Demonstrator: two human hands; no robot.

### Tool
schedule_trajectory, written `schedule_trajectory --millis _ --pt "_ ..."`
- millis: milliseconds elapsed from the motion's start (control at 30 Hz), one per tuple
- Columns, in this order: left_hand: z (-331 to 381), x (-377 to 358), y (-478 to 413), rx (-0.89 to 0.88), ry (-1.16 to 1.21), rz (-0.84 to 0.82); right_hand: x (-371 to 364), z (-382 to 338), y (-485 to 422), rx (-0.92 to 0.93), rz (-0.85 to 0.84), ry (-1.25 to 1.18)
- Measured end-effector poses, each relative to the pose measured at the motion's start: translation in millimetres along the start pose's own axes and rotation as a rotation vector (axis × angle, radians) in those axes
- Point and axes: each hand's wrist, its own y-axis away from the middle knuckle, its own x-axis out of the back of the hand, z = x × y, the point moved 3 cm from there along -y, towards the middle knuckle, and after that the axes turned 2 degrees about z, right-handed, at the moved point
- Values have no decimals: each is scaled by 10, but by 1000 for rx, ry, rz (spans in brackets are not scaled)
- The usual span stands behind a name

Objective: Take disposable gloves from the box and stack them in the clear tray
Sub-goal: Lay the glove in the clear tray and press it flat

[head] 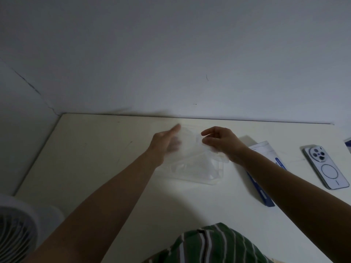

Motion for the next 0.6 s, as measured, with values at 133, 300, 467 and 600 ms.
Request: schedule_trajectory --millis 133,300,467,600 --pt "12 17 -7 -90 -5 187 10 6 1 -20 22 23" --pt "-35 -56 74 26 -38 7 -1 -23 19 -54 12 41" --pt "-36 -13 59 -174 -381 144 71 -321 174 344 365 391" --pt "-27 -16 39 -306 -670 173 -175 -632 394 664 87 255"
